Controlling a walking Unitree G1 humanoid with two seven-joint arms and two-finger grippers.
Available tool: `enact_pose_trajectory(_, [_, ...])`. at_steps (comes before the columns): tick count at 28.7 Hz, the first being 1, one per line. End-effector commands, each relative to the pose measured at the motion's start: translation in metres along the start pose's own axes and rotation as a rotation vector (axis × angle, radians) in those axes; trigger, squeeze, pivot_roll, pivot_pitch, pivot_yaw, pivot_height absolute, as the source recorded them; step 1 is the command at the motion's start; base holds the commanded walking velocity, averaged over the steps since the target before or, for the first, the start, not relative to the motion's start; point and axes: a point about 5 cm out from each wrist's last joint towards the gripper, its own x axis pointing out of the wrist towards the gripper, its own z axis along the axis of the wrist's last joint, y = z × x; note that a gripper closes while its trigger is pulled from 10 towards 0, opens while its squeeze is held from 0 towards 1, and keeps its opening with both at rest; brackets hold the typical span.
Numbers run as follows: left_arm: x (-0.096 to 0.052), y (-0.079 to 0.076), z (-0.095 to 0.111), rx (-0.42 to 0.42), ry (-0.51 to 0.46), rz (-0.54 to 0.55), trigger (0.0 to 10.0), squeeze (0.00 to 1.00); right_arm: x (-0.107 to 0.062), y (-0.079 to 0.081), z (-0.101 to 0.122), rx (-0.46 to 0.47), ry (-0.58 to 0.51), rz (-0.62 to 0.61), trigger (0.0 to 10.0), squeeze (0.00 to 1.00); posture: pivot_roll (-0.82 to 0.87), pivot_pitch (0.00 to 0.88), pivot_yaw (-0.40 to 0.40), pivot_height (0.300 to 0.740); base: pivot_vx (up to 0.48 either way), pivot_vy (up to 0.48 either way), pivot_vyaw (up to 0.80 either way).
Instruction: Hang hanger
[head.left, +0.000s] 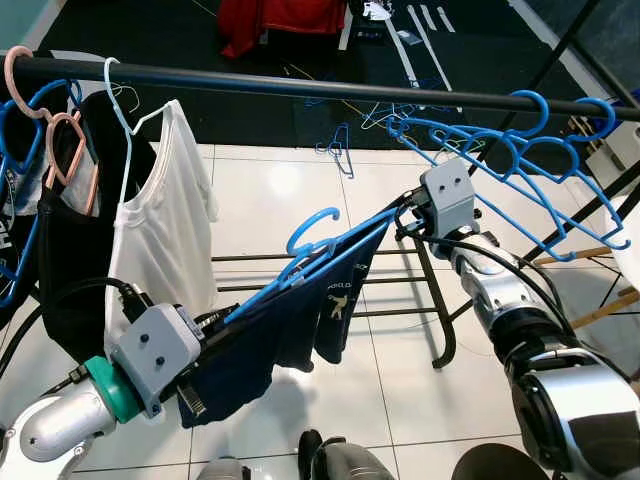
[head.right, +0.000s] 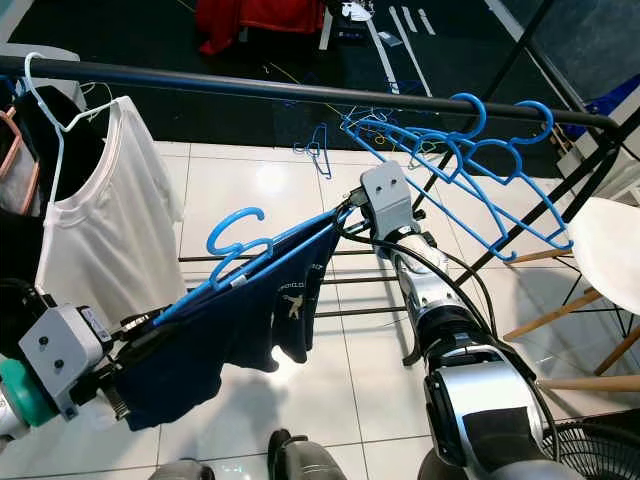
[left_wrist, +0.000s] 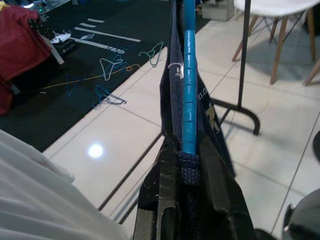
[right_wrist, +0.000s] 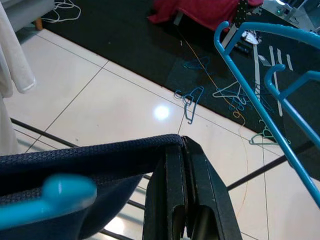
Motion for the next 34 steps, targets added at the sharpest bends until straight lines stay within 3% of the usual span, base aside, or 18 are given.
enact_pose_trajectory(1, [-0.002,-0.004,-0.009,0.020,0.049,-0.023,10.0,0.00,-0.002,-0.014,0.001,0.015,-0.009,-0.060,0.0,0.00,0.13,0.062,-0.090,0.740,0.000,0.000,0.00])
enact_pose_trajectory(14, [0.002,-0.002,-0.017,0.076,0.090,-0.008,10.0,0.00,0.004,-0.004,0.019,-0.140,-0.087,-0.004,0.0,0.00,0.13,0.057,-0.088,0.740,0.000,0.000,0.00])
enact_pose_trajectory(20, [0.005,0.004,-0.021,0.085,0.116,0.040,10.0,0.00,0.007,0.012,0.024,-0.243,-0.101,0.019,0.0,0.00,0.12,0.059,-0.083,0.740,0.000,0.000,0.00])
enact_pose_trajectory(25, [0.005,0.008,-0.027,0.079,0.151,0.081,10.0,0.00,0.006,0.021,0.019,-0.234,-0.083,0.027,0.0,0.00,0.12,0.059,-0.083,0.740,0.000,0.000,0.00])
enact_pose_trajectory(28, [0.003,0.014,-0.031,0.052,0.177,0.131,10.0,0.00,0.002,0.016,0.010,-0.200,-0.049,0.008,0.0,0.00,0.12,0.065,-0.081,0.740,0.000,0.000,0.00])
enact_pose_trajectory(34, [0.003,0.013,-0.033,0.054,0.189,0.121,10.0,0.00,0.000,0.009,0.008,-0.180,-0.046,-0.018,0.0,0.00,0.11,0.066,-0.076,0.740,0.000,0.000,0.00])
